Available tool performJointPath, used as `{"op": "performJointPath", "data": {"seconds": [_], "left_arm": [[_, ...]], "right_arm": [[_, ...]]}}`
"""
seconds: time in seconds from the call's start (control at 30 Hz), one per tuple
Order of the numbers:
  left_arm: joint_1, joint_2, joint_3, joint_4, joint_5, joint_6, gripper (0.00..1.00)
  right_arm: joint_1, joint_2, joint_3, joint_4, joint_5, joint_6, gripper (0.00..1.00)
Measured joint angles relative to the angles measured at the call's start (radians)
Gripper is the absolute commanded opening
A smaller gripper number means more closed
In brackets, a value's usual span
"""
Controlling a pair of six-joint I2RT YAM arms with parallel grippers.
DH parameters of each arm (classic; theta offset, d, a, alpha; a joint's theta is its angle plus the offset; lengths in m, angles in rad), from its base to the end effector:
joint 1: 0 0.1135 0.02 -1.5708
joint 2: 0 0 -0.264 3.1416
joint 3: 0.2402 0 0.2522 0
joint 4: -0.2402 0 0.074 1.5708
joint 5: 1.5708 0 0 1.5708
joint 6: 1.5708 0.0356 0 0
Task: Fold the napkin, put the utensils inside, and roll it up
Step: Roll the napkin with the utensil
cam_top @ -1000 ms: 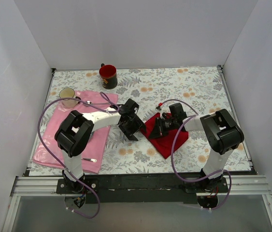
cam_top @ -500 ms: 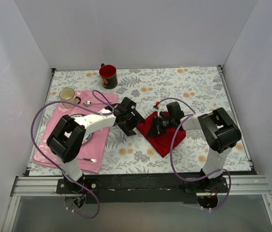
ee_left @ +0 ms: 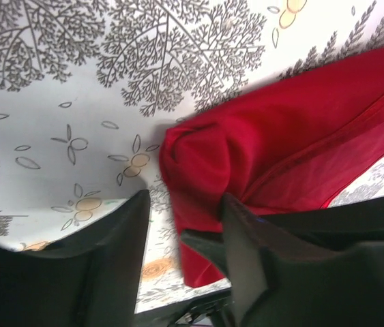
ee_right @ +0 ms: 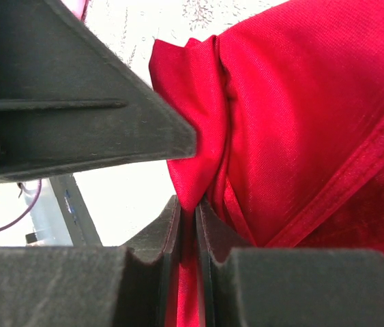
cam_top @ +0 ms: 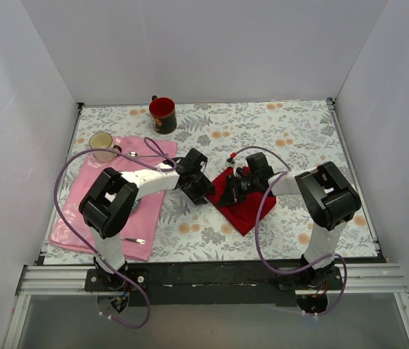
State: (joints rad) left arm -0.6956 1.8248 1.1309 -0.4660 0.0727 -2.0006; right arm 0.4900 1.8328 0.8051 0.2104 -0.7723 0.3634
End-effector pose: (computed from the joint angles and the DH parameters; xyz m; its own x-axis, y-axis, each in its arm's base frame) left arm 0.2722 -0.2306 0.1581 -0.3080 -0.9239 0.2270 -0.9154 0.2228 -0.3354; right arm 0.2834 0.1793 0.1172 -0.8710 -0.1760 -0.4586 -0.4801 0.5027 0.7189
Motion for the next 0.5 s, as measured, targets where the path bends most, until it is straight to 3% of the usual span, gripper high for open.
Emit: {"op": "performJointPath", "data": {"seconds": [0.2,0.33,0.5], "left_arm": [[0.0,0.038,0.026,0.016,-0.011,-0.008,0.0],[0.001,0.038,0.025,0.038,-0.008,-0.022,0.0],[0.001,0.034,0.024,0.027,-0.01,-0.026,0.0]], "right_arm": [[0.034,-0.003,0.029,-0.039,0.041,-0.031,0.01],[0.063,-0.016,0.062,-0.109,0.098,-0.061,0.09],[0.114,-0.042,0.141,-0.284,0.232,-0.146,0.44]]}}
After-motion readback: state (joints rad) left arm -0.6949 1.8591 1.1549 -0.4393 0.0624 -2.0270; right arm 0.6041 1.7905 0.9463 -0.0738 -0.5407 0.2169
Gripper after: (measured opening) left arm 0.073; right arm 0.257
